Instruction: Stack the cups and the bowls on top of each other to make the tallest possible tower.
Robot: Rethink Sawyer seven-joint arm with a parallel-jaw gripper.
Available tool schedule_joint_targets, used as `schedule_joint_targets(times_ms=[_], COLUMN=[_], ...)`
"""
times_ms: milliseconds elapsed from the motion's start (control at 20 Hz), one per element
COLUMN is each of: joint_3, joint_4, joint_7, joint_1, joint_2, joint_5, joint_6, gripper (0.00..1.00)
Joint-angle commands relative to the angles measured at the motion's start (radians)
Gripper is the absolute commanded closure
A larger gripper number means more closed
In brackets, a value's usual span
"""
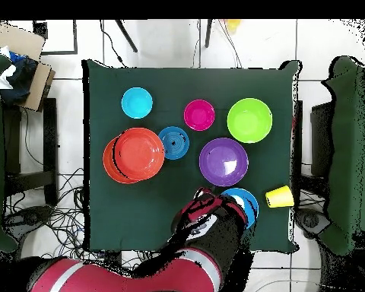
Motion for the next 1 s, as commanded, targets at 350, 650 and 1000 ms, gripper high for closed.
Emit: schedule_joint_targets(times_ms=[350, 650, 1000], joint_3=[0.034, 0.023, 0.019], joint_4=[-0.087, -0.091, -0.087], joint_7=[0.062, 0.056, 0.042], joint_1=[0.039, 0.05, 0.05], joint_2=[0.088, 0.105, 0.103], joint_5=[0.102, 0.129, 0.139], joint_6=[-0.107, -0.12, -0.123], gripper=[0.0, 0.0, 0.0])
